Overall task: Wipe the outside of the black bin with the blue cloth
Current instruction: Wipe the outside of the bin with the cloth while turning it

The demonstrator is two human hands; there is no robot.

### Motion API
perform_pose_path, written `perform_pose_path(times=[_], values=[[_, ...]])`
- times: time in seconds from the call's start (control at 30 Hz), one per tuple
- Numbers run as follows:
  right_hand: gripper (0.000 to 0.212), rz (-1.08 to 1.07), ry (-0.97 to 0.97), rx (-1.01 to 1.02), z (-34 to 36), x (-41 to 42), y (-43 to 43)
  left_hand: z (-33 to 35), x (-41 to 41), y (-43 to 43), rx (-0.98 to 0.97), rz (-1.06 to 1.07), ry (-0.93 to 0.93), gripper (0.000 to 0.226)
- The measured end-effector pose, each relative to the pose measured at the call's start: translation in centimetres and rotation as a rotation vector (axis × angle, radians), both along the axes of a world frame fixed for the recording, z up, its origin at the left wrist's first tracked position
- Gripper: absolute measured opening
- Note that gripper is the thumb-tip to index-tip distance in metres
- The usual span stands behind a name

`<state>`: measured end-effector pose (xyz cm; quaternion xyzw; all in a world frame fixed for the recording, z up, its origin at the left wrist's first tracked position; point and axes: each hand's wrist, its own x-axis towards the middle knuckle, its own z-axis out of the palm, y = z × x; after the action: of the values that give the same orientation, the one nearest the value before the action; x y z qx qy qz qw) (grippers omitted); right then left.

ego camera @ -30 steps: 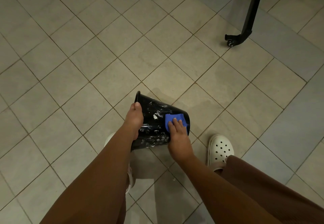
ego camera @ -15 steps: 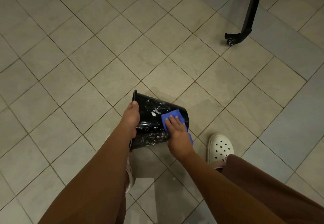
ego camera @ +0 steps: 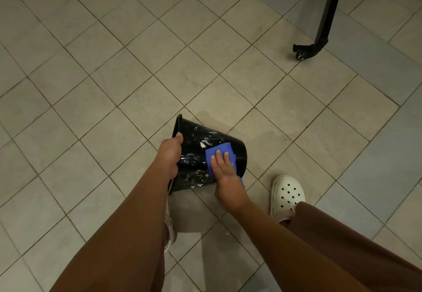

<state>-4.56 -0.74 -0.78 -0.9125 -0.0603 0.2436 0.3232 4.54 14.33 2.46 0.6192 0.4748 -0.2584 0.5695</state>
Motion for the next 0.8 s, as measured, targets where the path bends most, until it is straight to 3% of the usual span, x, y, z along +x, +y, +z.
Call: perform_pose_path(times=[0.13,0.37,0.53,0.63,0.8], values=[[0.076,0.081,-0.003,-0.046,0.1,1.0,0.5,0.3,0.0,-0.1,-0.001,-0.012,0.018,0.048],[0.077,-0.096,0.065,-0.088,-0.1,0.9,0.4,0.6,0.1,-0.7,0.059,-0.023,-0.003,0.048],[0.077,0.062,-0.093,0.0,-0.1,-1.0,0.6,0.4,0.1,-0.6,0.087,-0.042,0.0,0.052],[0.078,0.124,-0.072,-0.036,-0.1,0.2,0.6,0.5,0.1,-0.6,0.065,-0.051,0.009,0.052],[0.073,0.017,0.006,-0.084,0.7,1.1,0.5,0.6,0.1,-0.6,0.046,-0.03,0.005,0.05]])
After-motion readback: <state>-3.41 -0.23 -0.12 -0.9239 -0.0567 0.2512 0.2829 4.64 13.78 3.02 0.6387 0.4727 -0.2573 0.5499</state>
